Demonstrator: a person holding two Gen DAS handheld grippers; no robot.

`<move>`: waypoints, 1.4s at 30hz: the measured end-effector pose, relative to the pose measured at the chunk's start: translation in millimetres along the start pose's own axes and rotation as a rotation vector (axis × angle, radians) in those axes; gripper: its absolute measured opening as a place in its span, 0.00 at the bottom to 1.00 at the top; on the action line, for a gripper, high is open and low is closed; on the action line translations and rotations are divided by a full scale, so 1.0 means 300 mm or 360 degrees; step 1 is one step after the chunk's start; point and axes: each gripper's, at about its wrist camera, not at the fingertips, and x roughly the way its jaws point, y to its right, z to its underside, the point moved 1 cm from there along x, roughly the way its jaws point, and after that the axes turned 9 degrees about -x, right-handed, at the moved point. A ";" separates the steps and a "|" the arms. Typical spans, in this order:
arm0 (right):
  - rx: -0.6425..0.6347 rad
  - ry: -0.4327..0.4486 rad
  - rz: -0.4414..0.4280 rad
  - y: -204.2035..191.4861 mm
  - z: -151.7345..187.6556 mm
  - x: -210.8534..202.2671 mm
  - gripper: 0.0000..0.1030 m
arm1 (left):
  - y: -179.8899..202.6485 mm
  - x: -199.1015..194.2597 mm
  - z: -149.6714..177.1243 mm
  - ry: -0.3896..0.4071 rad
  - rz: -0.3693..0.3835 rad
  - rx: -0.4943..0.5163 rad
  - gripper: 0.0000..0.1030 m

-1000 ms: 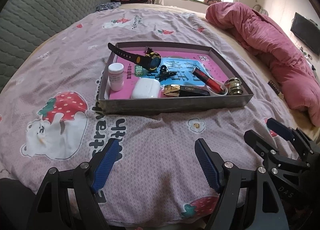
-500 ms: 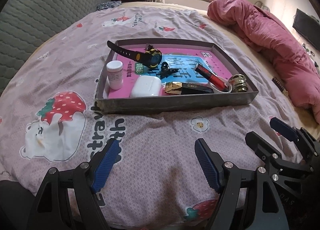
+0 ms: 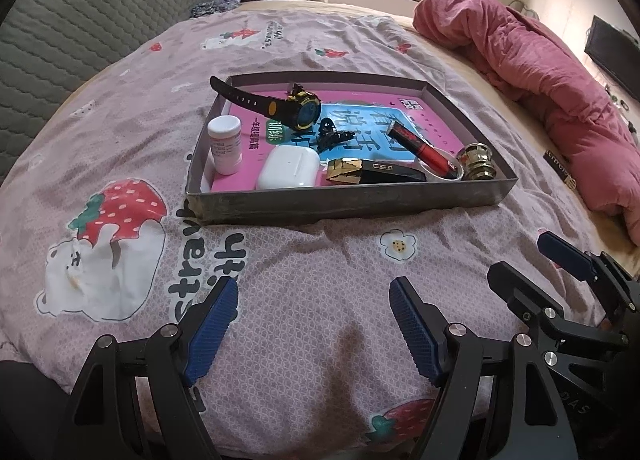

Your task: Organize rigid objects

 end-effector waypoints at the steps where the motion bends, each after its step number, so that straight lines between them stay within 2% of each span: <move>1: -0.0001 -0.0001 0.0000 0.000 0.000 0.000 0.69 | 0.000 0.001 0.001 -0.0004 0.0000 -0.0002 0.77; 42: -0.0020 0.0000 0.0021 0.005 0.000 -0.006 0.69 | -0.007 0.017 0.004 -0.0022 -0.0017 0.0003 0.77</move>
